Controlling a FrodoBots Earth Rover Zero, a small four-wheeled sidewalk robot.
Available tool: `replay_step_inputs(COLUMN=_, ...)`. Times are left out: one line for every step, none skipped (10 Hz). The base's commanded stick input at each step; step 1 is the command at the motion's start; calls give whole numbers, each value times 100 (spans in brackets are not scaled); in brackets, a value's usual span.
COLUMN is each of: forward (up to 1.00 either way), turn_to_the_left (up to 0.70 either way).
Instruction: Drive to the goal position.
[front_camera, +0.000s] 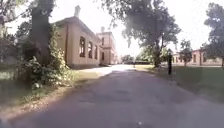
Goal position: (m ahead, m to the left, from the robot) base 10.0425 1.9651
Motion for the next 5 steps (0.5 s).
replay_step_inputs(forward=44, turn_to_the_left=2)
replay_step_inputs(forward=44, turn_to_the_left=2)
replay_step_inputs(forward=44, turn_to_the_left=2)
replay_step_inputs(forward=44, turn_to_the_left=2)
replay_step_inputs(forward=44, turn_to_the_left=2)
